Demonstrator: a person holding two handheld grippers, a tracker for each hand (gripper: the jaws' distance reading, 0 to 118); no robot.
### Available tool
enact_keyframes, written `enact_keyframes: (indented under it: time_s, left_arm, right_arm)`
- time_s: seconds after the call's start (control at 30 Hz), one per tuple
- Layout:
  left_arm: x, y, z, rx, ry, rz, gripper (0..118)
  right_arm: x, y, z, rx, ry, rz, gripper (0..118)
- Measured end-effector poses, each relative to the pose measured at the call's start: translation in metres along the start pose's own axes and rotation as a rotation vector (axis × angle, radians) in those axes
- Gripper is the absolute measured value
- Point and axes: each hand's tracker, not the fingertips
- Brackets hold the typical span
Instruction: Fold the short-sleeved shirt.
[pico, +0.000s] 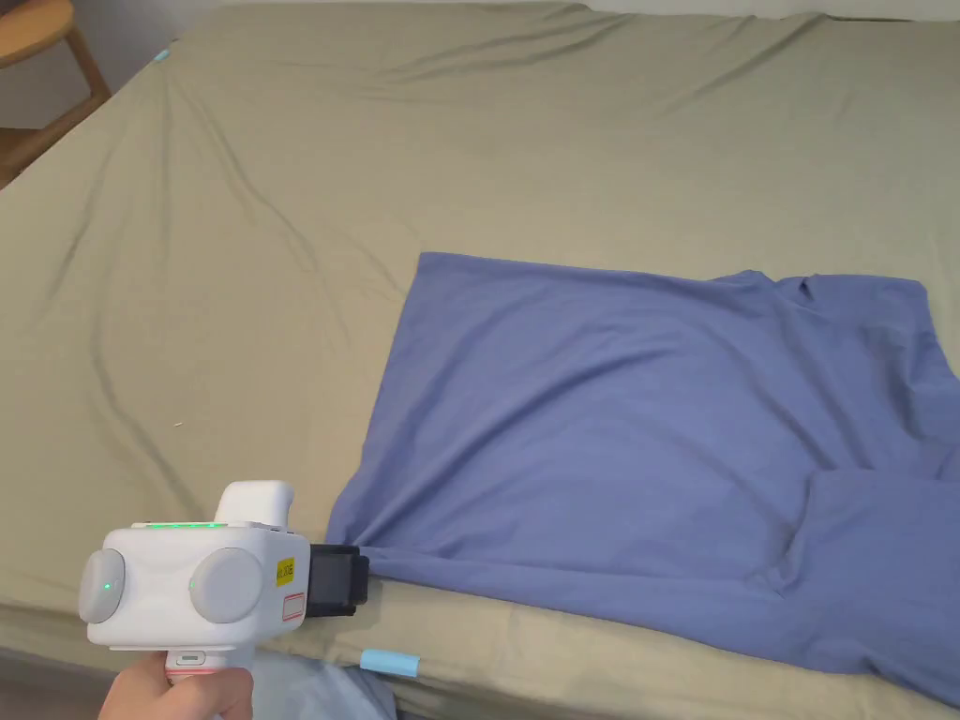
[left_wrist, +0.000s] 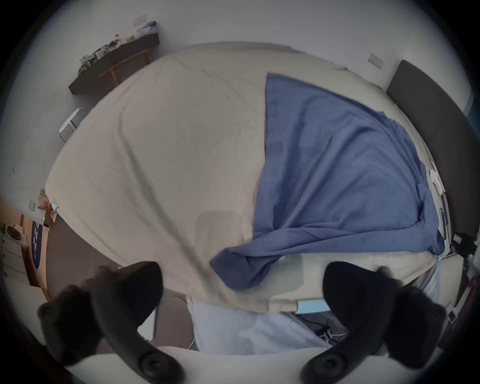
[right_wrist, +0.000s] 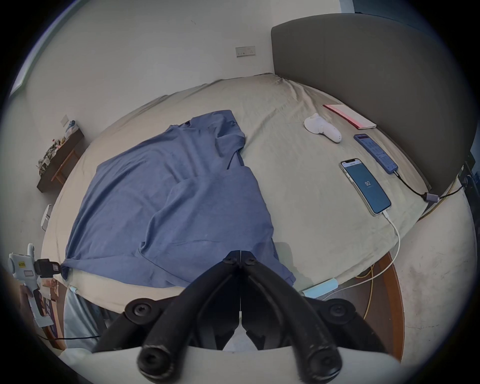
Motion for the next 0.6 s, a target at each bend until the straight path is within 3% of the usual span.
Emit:
enact_keyframes:
  time_s: [0.07,0.1,0.13,0.17,0.2,0.23,0.27,0.3,0.33,0.4,0.6]
  left_arm:
    - [0.003,0.0,-0.016,0.009,0.005,0.006,111]
    - [0.003,0.001,0.002,0.027,0.011,0.017,98]
    - [0.002,0.002,0.01,0.03,0.006,0.019,70]
    - [0.002,0.004,0.015,0.03,-0.032,0.035,28]
    - [0.003,0.003,0.018,0.036,-0.097,0.078,2]
    - [0.002,0.006,0.011,0.039,-0.083,0.078,2]
    - [0.006,0.006,0.012,0.038,-0.047,0.052,2]
    - [0.01,0.006,0.014,0.055,-0.022,0.015,2]
    - [0.012,0.005,0.015,0.046,-0.018,0.001,2]
    - [0.021,0.011,0.022,0.039,-0.017,0.005,2]
    - [-0.004,0.03,0.014,0.035,-0.04,0.066,2]
  right_arm:
    - [0.005,0.0,-0.001,-0.002,-0.006,-0.002,0]
    - [0.007,0.0,-0.003,-0.005,-0.012,-0.003,0]
    - [0.008,0.001,-0.003,-0.008,-0.013,0.006,0]
    - [0.01,0.001,-0.004,-0.004,-0.02,0.009,0]
    - [0.012,0.001,-0.005,-0.002,-0.021,0.013,0]
    - [0.013,0.001,-0.007,-0.002,-0.019,0.018,3]
    - [0.014,0.002,-0.008,-0.003,-0.017,0.033,28]
    - [0.015,0.002,-0.01,-0.006,-0.009,0.042,85]
    - [0.018,0.001,-0.014,-0.031,0.033,0.055,113]
    - [0.02,0.006,-0.012,-0.055,0.081,0.075,116]
    - [0.013,-0.003,-0.046,-0.159,-0.009,0.237,116]
